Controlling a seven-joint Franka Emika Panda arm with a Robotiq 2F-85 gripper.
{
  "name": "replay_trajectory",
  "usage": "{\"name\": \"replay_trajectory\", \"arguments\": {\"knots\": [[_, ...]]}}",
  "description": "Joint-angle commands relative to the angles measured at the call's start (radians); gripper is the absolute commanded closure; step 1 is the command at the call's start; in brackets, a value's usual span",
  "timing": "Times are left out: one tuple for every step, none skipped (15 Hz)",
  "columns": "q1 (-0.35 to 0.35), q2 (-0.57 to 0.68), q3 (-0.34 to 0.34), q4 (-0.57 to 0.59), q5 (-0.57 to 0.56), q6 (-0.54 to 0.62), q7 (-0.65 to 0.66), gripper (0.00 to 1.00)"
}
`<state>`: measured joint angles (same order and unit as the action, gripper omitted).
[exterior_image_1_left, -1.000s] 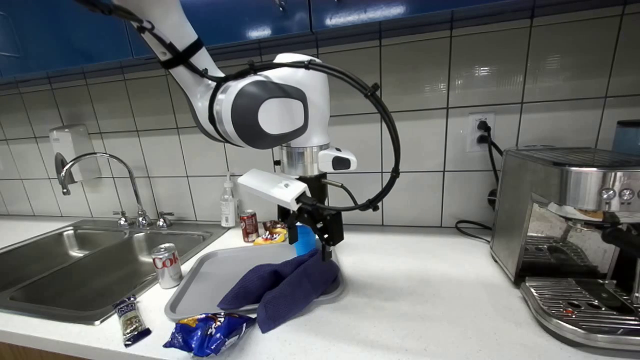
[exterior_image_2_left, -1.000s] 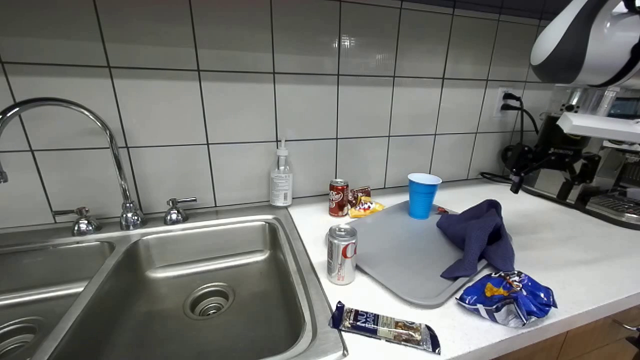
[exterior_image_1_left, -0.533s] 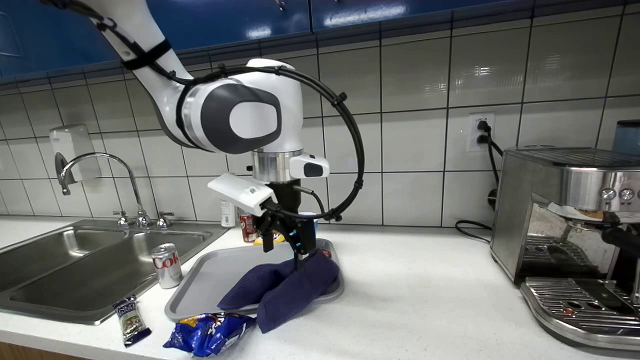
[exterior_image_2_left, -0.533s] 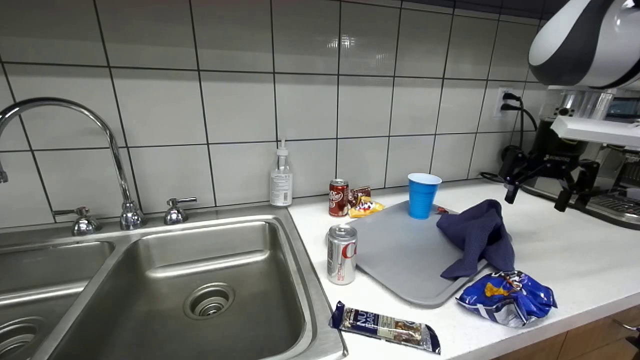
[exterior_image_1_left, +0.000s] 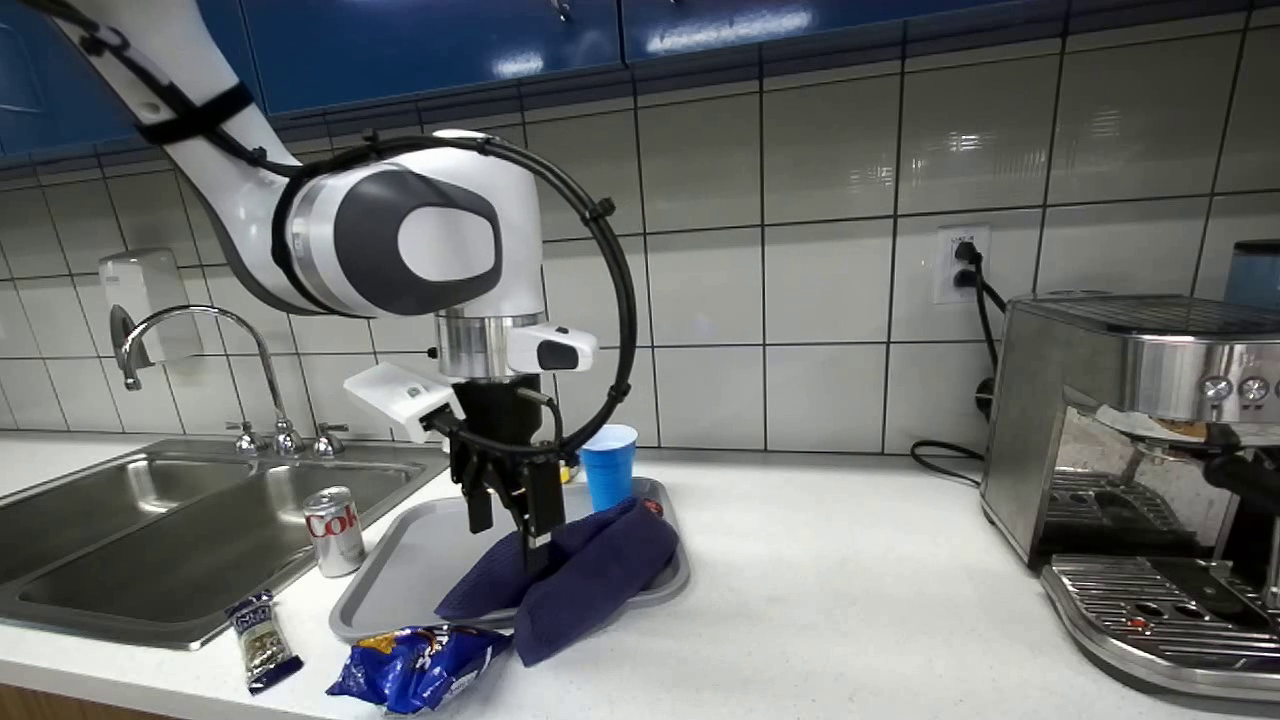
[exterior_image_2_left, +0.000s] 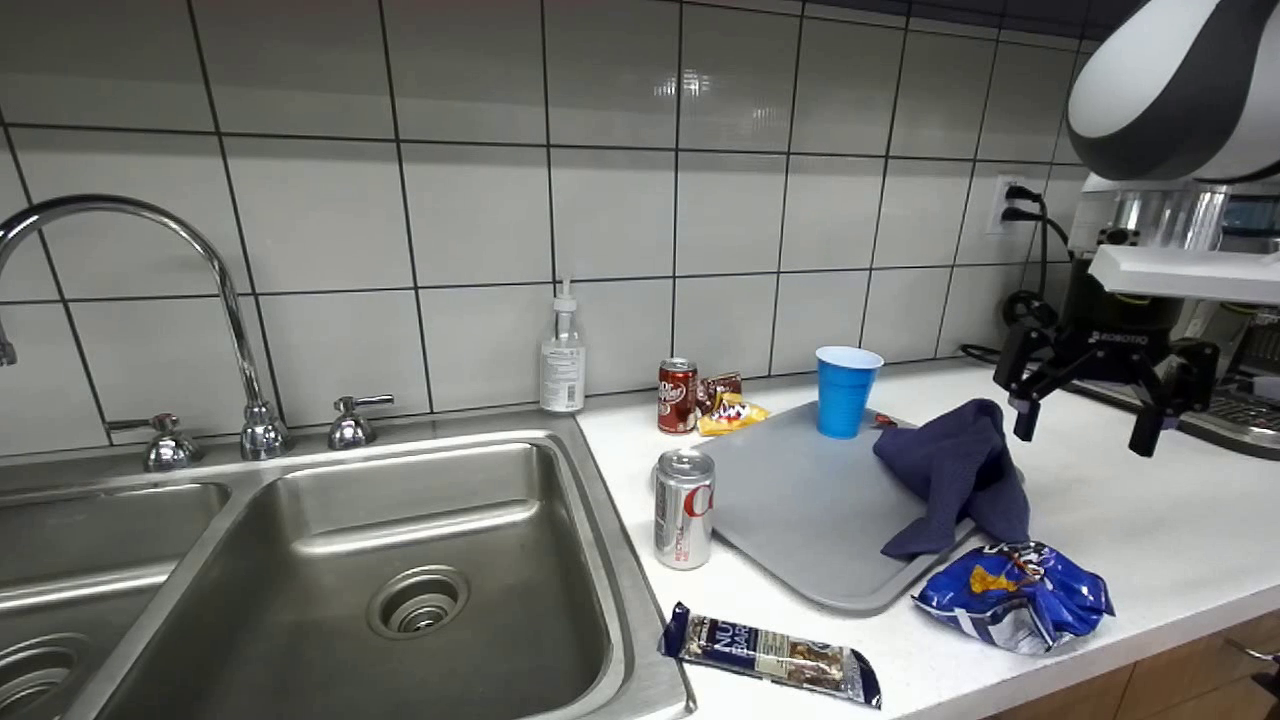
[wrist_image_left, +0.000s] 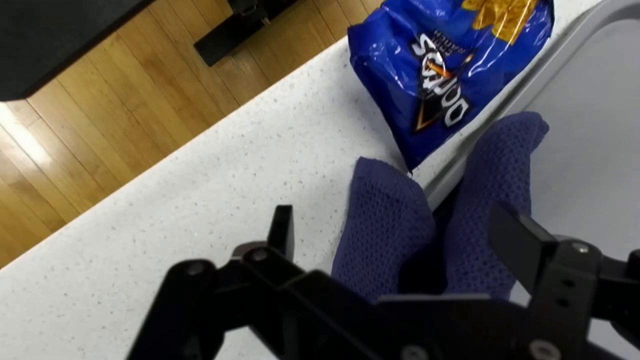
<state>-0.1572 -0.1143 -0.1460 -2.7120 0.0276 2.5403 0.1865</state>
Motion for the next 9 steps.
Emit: {"name": "replay_trajectory", "arguments": {"knots": [[0.005, -0.075, 0.035, -0.048, -0.019, -0.068, 0.096, 0.0], [0.008, -0.083, 0.042, -0.054, -0.014, -0.078, 0.107, 0.0], [0.012, -0.088, 0.048, -0.062, -0.012, -0.082, 0.116, 0.0], [0.015, -0.092, 0.057, -0.071, -0.014, -0.082, 0.128, 0.0], [0.02, -0.096, 0.064, -0.079, -0.012, -0.083, 0.135, 0.0], [0.025, -0.099, 0.07, -0.087, -0.008, -0.079, 0.138, 0.0], [0.03, -0.099, 0.076, -0.094, -0.005, -0.074, 0.141, 0.0], [0.035, -0.072, 0.081, -0.059, -0.001, -0.089, 0.143, 0.0], [0.041, -0.071, 0.086, -0.062, 0.003, -0.087, 0.146, 0.0]]}}
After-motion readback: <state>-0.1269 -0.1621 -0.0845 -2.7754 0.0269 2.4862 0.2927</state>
